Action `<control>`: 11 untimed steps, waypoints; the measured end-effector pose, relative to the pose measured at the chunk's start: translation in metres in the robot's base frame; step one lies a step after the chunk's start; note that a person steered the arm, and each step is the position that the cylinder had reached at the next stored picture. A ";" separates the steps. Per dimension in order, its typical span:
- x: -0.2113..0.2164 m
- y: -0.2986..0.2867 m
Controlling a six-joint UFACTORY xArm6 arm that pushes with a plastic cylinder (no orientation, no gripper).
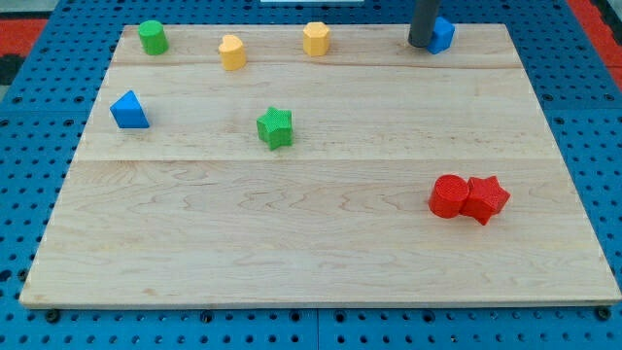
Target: Slide the yellow heart to the top right side of the blue triangle
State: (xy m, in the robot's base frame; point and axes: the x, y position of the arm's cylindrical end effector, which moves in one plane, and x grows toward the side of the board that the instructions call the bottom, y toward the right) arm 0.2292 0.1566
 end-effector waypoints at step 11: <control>0.007 -0.285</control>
